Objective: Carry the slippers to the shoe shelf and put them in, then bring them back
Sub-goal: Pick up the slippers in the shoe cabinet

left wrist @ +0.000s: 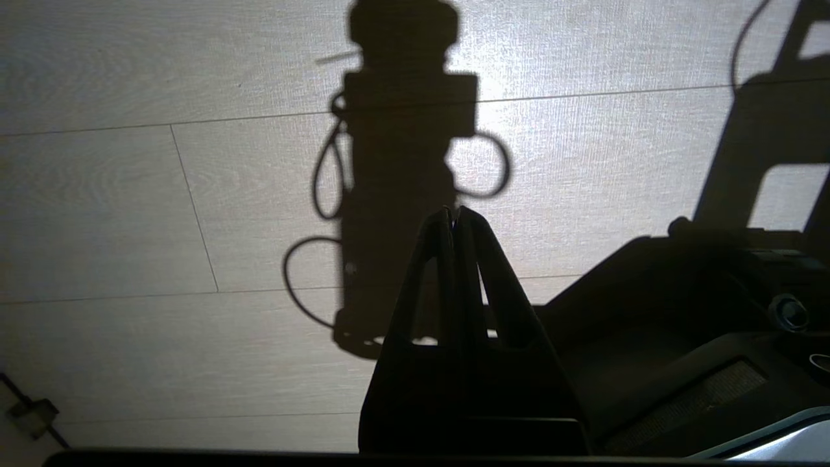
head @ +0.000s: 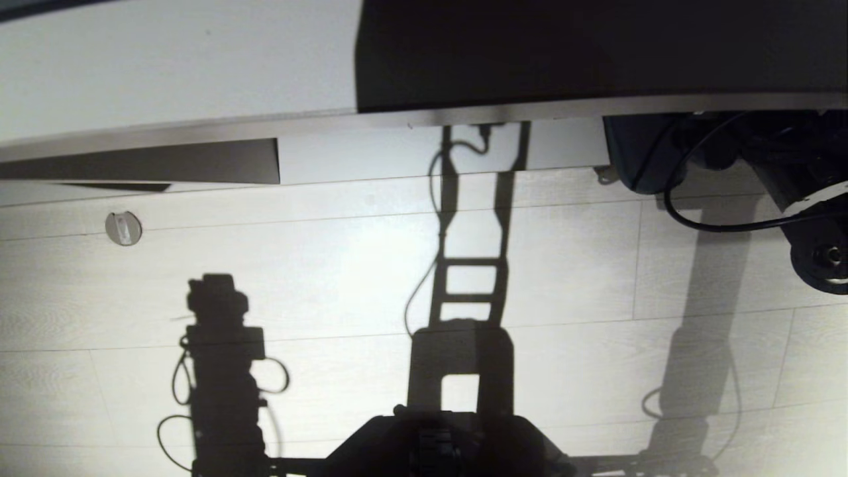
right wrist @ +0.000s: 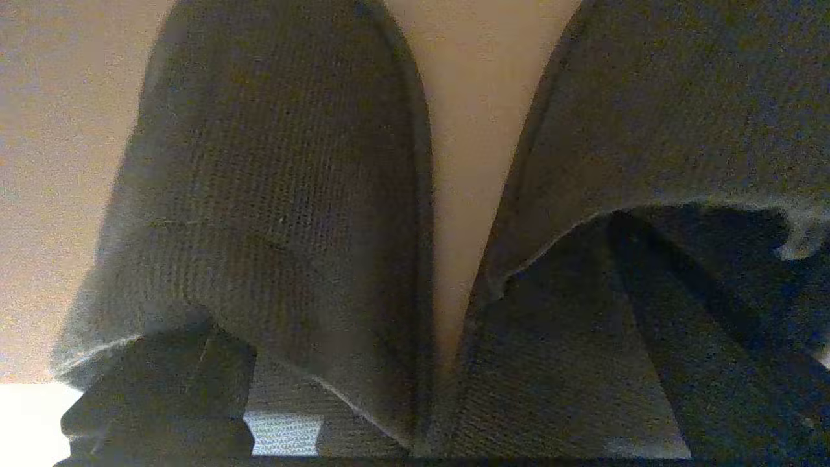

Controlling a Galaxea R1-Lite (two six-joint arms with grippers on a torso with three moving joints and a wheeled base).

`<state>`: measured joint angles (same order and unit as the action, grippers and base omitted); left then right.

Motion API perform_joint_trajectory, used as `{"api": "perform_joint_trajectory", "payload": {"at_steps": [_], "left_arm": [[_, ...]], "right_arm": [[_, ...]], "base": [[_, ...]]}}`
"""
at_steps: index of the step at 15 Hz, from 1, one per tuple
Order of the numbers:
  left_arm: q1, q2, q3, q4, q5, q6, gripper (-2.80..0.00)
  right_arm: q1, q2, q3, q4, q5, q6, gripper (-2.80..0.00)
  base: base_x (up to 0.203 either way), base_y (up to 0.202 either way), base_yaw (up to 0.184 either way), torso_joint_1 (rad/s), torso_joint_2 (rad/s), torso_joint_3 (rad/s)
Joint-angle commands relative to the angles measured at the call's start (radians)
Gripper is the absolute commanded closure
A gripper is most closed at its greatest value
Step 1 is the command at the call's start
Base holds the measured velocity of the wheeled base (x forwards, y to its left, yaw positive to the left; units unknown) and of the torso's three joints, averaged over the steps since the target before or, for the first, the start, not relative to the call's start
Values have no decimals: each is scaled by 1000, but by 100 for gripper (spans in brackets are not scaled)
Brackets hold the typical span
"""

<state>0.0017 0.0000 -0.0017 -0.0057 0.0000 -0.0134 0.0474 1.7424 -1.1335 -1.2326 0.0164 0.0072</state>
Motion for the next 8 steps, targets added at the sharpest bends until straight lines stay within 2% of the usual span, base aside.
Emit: {"api": "perform_joint_trajectory", "payload": {"at_steps": [1, 8], "left_arm": [[0, 2, 0, 0, 0, 0, 0], [0, 1, 0, 0, 0, 0, 0]], "right_arm": [[-1, 25, -21, -8, 1, 0, -280], [-7, 69, -111, -8, -3, 0, -280]], "base": [[0, 0, 0, 0, 0, 0], [0, 0, 0, 0, 0, 0]]}}
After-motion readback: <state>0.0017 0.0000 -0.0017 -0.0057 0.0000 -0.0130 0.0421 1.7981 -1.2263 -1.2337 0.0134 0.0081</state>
